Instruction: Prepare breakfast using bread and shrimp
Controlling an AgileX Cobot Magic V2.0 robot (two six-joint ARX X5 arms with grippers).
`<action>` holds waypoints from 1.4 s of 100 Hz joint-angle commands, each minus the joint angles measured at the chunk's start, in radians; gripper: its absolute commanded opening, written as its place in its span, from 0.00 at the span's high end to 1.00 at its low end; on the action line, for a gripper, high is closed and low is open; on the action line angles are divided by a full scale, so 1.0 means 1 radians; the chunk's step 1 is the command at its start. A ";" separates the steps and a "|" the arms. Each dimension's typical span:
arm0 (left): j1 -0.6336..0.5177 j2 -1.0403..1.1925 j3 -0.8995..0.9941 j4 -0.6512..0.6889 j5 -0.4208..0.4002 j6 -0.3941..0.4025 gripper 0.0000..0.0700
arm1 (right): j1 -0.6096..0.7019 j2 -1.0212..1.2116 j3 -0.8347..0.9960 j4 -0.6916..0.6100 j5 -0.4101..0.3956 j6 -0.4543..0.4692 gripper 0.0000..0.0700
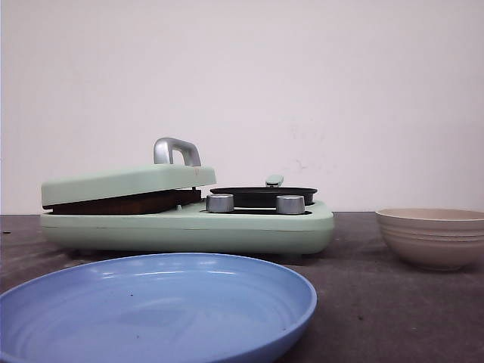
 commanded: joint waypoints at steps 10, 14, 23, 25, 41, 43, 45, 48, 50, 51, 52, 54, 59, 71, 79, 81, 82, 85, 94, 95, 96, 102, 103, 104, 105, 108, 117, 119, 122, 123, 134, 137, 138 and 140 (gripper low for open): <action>0.002 -0.002 -0.018 -0.002 0.001 0.013 1.00 | 0.004 0.000 -0.005 0.001 0.005 0.064 1.00; 0.002 -0.002 -0.018 -0.002 0.001 0.013 1.00 | 0.004 0.000 -0.005 0.002 0.009 0.064 1.00; 0.002 -0.002 -0.018 -0.002 0.001 0.013 1.00 | 0.004 0.000 -0.005 0.001 0.027 0.064 1.00; 0.002 -0.002 -0.018 -0.002 0.001 0.013 1.00 | 0.004 0.000 -0.005 0.002 0.028 0.064 1.00; 0.002 -0.002 -0.018 -0.003 0.001 0.013 1.00 | 0.004 0.000 -0.005 0.007 0.058 0.071 1.00; 0.002 -0.002 -0.018 -0.002 0.001 0.013 1.00 | 0.004 0.000 -0.005 0.008 0.058 0.071 1.00; 0.002 -0.002 -0.018 -0.002 0.001 0.013 1.00 | 0.004 0.000 -0.005 0.008 0.058 0.071 1.00; 0.002 -0.002 -0.018 -0.002 0.001 0.013 1.00 | 0.004 0.000 -0.005 0.008 0.058 0.071 1.00; 0.002 -0.002 -0.018 -0.002 0.001 0.013 1.00 | 0.004 0.000 -0.005 0.008 0.058 0.071 1.00; 0.002 -0.002 -0.018 -0.002 0.001 0.013 1.00 | 0.004 0.000 -0.005 0.008 0.058 0.071 1.00; 0.002 -0.002 -0.018 -0.002 0.001 0.013 1.00 | 0.004 0.000 -0.005 0.008 0.058 0.071 1.00; 0.002 -0.002 -0.018 -0.002 0.001 0.013 1.00 | 0.004 0.000 -0.005 0.008 0.058 0.071 1.00; 0.002 -0.002 -0.018 -0.002 0.001 0.013 1.00 | 0.004 0.000 -0.005 0.008 0.058 0.071 1.00; 0.002 -0.002 -0.018 -0.002 0.001 0.013 1.00 | 0.004 0.000 -0.005 0.010 0.058 0.071 1.00; 0.002 -0.002 -0.018 -0.002 0.001 0.013 1.00 | 0.004 0.000 -0.005 0.010 0.056 0.071 1.00; 0.002 -0.002 -0.018 -0.002 0.001 0.013 1.00 | 0.004 0.000 -0.005 0.010 0.055 0.071 1.00; 0.002 -0.002 -0.018 -0.002 0.001 0.013 1.00 | 0.004 0.000 -0.005 0.010 0.054 0.070 1.00; 0.002 -0.002 -0.018 -0.002 0.001 0.013 1.00 | 0.004 0.000 -0.005 0.010 0.052 0.071 1.00; 0.002 -0.002 -0.018 -0.002 0.001 0.013 1.00 | 0.004 0.000 -0.005 0.011 0.053 0.071 1.00; 0.002 -0.002 -0.018 -0.002 0.001 0.013 1.00 | 0.004 0.000 -0.005 0.011 0.053 0.071 1.00; 0.002 -0.002 -0.018 -0.002 0.001 0.013 1.00 | 0.004 0.000 -0.005 0.011 0.053 0.071 1.00; 0.002 -0.002 -0.018 -0.003 0.001 0.013 1.00 | 0.004 0.000 -0.005 0.012 0.052 0.071 1.00; 0.002 -0.002 -0.018 -0.002 0.001 0.013 1.00 | 0.004 0.000 -0.005 0.012 0.052 0.071 1.00; 0.002 -0.002 -0.018 -0.002 0.001 0.013 1.00 | 0.004 0.000 -0.005 0.012 0.052 0.071 1.00; 0.002 -0.002 -0.018 -0.002 0.001 0.013 1.00 | 0.004 0.000 -0.005 0.012 0.052 0.071 1.00; 0.002 -0.002 -0.018 -0.003 0.001 0.013 1.00 | 0.004 0.000 -0.005 0.012 0.052 0.071 1.00; 0.002 -0.002 -0.018 -0.002 0.001 0.013 1.00 | 0.004 0.000 -0.005 0.012 0.052 0.071 1.00; 0.002 -0.002 -0.018 -0.002 0.001 0.013 1.00 | 0.004 0.000 -0.005 0.012 0.052 0.071 1.00; 0.002 -0.002 -0.018 -0.002 0.001 0.013 1.00 | 0.004 0.000 -0.005 0.012 0.052 0.071 1.00; 0.002 -0.002 -0.018 -0.002 0.001 0.013 1.00 | 0.004 0.000 -0.005 0.012 0.052 0.071 1.00; 0.002 -0.002 -0.018 -0.002 0.001 0.013 1.00 | 0.004 0.000 -0.005 0.012 0.052 0.071 1.00; 0.002 -0.002 -0.018 -0.002 0.001 0.013 1.00 | 0.004 0.000 -0.005 0.012 0.052 0.071 1.00; 0.002 -0.002 -0.018 -0.002 0.001 0.013 1.00 | 0.004 0.000 -0.005 0.012 0.052 0.071 1.00; 0.002 -0.002 -0.018 -0.002 0.001 0.013 1.00 | 0.004 0.000 -0.005 0.012 0.052 0.071 1.00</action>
